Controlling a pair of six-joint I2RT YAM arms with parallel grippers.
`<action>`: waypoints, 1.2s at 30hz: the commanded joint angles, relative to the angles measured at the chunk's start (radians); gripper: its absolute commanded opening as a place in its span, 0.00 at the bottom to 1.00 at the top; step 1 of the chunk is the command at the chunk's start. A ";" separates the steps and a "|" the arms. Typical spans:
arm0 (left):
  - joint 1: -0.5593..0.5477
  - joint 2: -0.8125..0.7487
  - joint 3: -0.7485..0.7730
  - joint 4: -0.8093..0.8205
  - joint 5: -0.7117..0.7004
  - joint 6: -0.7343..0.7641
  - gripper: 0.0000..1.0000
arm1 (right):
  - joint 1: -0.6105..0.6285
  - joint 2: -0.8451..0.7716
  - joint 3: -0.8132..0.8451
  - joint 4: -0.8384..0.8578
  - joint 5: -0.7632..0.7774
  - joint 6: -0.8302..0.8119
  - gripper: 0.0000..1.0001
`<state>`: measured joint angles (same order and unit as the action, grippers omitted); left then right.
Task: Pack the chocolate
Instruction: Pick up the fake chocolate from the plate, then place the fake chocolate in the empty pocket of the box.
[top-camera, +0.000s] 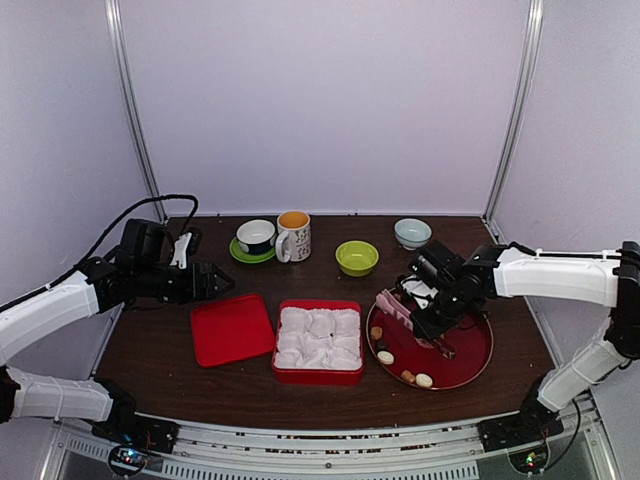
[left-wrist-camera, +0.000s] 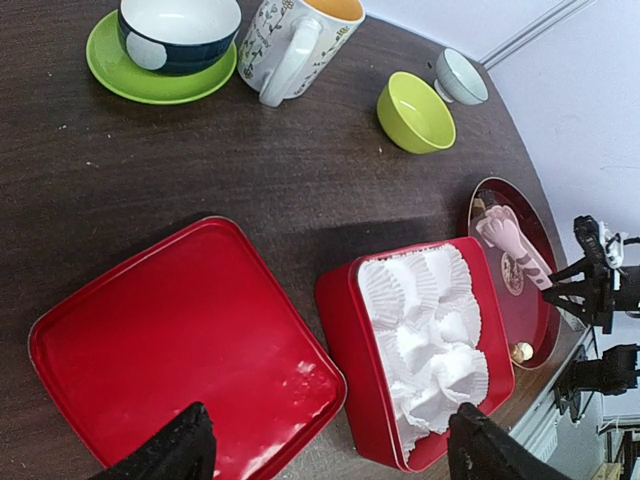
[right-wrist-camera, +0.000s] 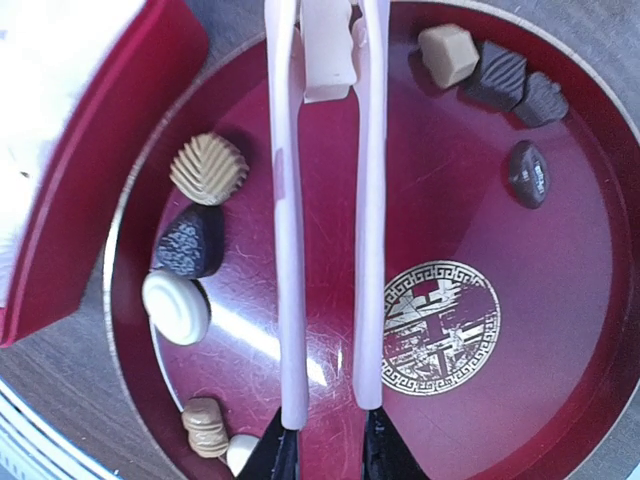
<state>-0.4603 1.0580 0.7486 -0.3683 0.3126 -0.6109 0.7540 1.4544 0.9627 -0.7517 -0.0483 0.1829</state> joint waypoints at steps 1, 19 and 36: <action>-0.006 -0.005 0.026 0.020 -0.006 0.007 0.83 | -0.001 -0.083 -0.004 0.014 0.005 -0.010 0.21; -0.036 0.010 0.003 0.048 -0.009 -0.022 0.83 | 0.147 -0.104 0.032 0.084 -0.100 -0.046 0.21; -0.159 0.160 0.025 0.120 -0.037 -0.064 0.83 | 0.174 0.005 0.098 0.072 0.024 -0.025 0.29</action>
<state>-0.5961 1.1912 0.7483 -0.3019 0.2981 -0.6601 0.9207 1.4548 1.0306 -0.6834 -0.0834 0.1551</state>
